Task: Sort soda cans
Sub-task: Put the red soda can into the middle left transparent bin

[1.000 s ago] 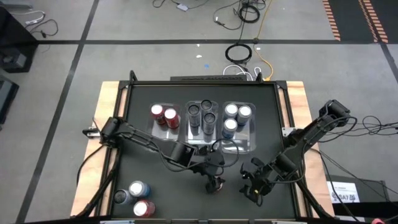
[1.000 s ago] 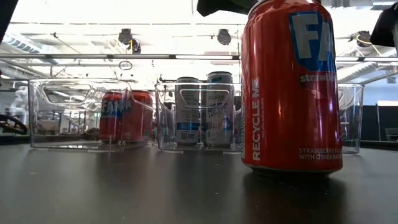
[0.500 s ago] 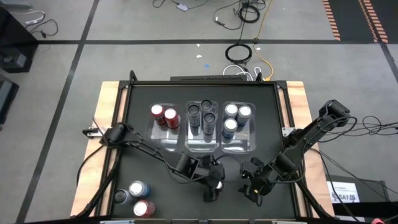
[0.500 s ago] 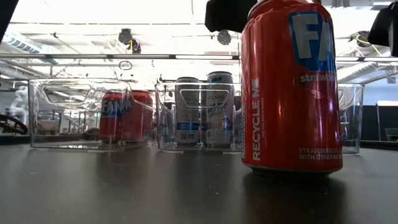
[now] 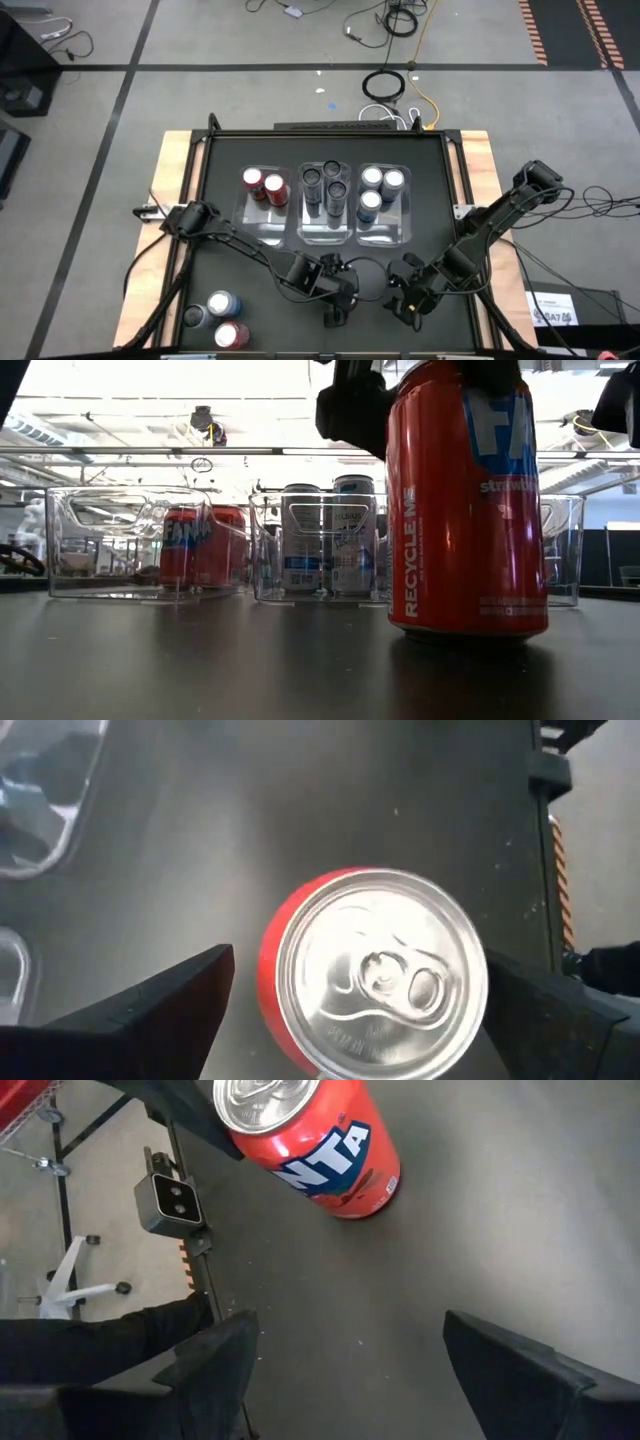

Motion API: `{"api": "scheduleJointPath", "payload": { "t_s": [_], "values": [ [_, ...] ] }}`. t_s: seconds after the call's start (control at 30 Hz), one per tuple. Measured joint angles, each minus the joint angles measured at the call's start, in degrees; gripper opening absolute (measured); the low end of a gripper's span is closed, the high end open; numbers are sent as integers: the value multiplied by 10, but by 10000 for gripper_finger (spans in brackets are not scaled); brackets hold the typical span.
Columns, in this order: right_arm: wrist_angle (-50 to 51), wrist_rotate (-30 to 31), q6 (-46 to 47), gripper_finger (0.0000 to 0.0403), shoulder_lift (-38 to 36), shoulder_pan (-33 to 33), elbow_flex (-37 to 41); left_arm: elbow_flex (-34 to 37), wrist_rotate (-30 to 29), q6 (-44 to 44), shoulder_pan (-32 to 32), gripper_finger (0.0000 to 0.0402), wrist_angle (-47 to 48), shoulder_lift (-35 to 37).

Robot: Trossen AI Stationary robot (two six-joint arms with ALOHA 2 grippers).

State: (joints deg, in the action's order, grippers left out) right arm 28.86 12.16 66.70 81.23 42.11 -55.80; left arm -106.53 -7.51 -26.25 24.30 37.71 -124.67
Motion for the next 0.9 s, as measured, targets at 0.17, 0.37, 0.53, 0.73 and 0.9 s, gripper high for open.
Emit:
{"api": "scheduleJointPath", "payload": {
  "t_s": [0.17, 0.37, 0.53, 0.73, 0.9],
  "values": [
    [-1, 0, 1, 311, 0, 0, 0, 0, 0, 0, 0, 396, 20, -17],
    [-7, 1, 1, 311, 0, 0, 0, 0, 0, 0, 0, 368, 16, -18],
    [-8, 14, 1, 311, 0, 0, 0, 0, -2, 0, 0, 323, 3, -18],
    [-8, 18, 2, 311, 0, 0, 0, 0, 4, -4, 0, 308, 2, -18],
    [-9, 18, 6, 311, 0, 0, 0, 0, 5, -6, 0, 320, 4, -18]
  ]
}}
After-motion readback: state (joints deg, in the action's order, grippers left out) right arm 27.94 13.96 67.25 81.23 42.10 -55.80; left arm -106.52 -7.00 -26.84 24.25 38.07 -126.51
